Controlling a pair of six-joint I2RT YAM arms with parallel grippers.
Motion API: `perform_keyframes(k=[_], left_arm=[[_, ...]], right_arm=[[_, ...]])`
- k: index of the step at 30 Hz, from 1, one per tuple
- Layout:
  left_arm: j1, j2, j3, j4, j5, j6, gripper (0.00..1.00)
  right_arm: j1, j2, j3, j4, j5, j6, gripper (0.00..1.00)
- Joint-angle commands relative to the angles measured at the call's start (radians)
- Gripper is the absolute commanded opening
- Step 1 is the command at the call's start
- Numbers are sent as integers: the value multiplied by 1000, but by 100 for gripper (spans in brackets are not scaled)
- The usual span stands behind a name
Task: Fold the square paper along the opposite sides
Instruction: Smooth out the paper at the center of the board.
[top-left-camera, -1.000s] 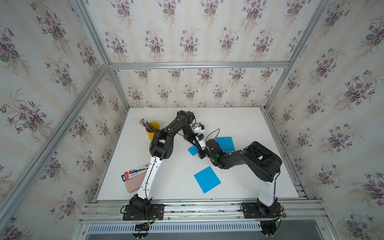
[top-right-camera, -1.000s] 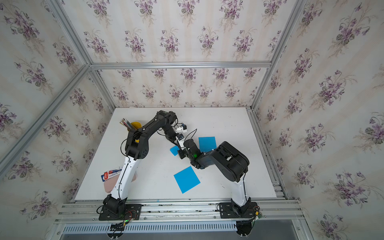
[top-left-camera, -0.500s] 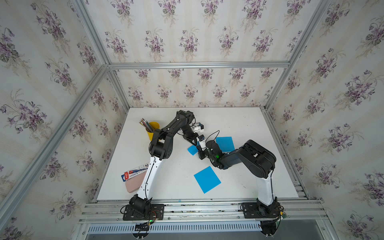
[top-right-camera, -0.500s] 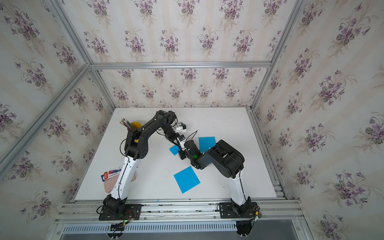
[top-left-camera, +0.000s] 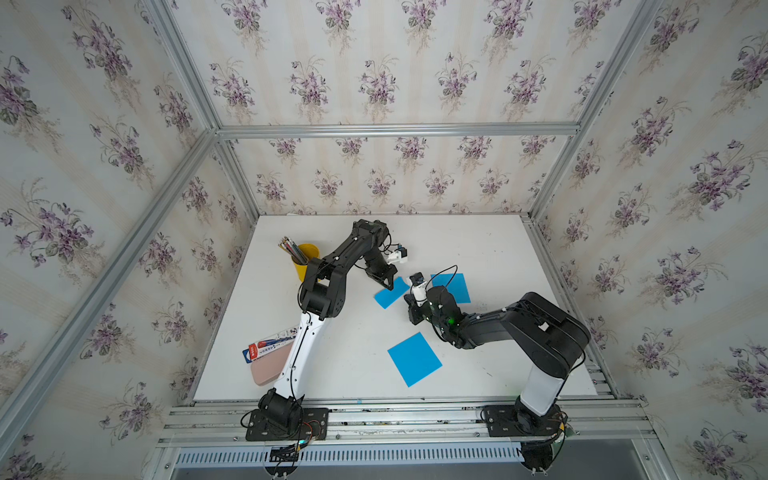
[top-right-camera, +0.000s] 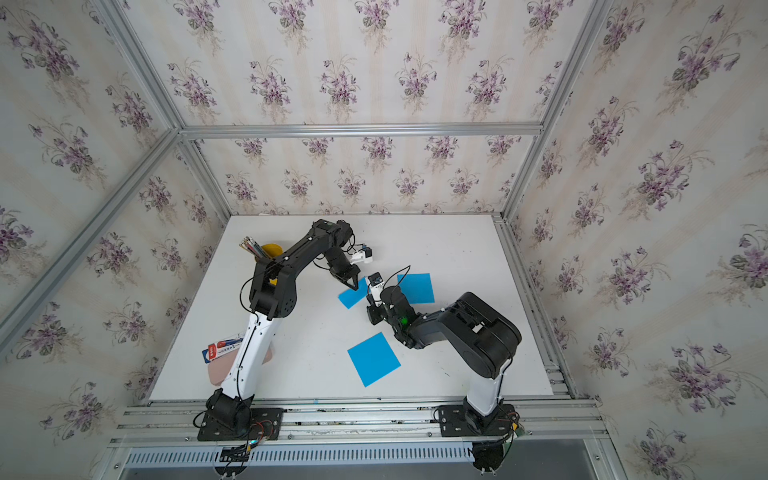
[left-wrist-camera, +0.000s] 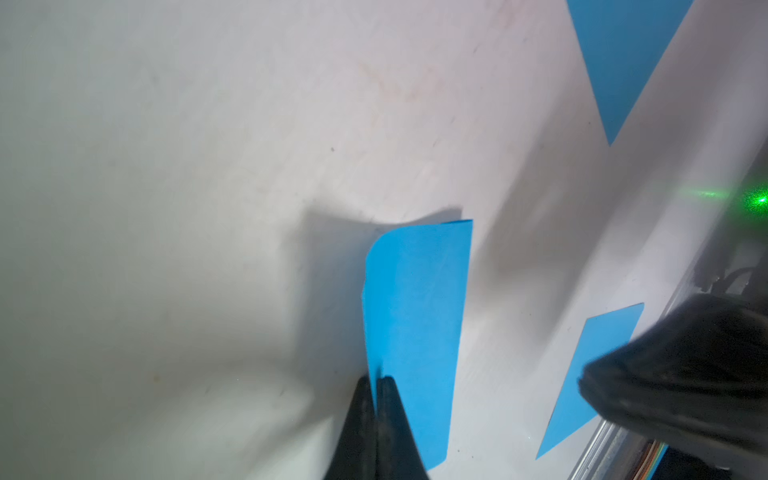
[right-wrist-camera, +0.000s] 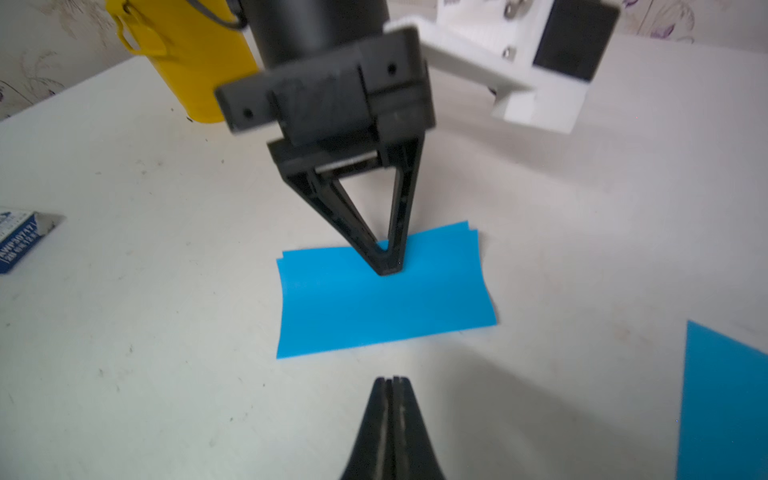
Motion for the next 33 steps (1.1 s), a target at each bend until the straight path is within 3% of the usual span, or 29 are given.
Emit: perform_keyframes(k=[1, 25, 33], left_arm=[[1, -26, -40, 25, -69, -3, 3], [13, -15, -39, 20, -92, -25, 5], [10, -4, -34, 12, -95, -28, 5]], right_arm=[[-1, 18, -1, 88, -60, 2, 0], [-7, 246, 227, -5, -116, -38, 0], [3, 288, 319, -112, -100, -64, 0]])
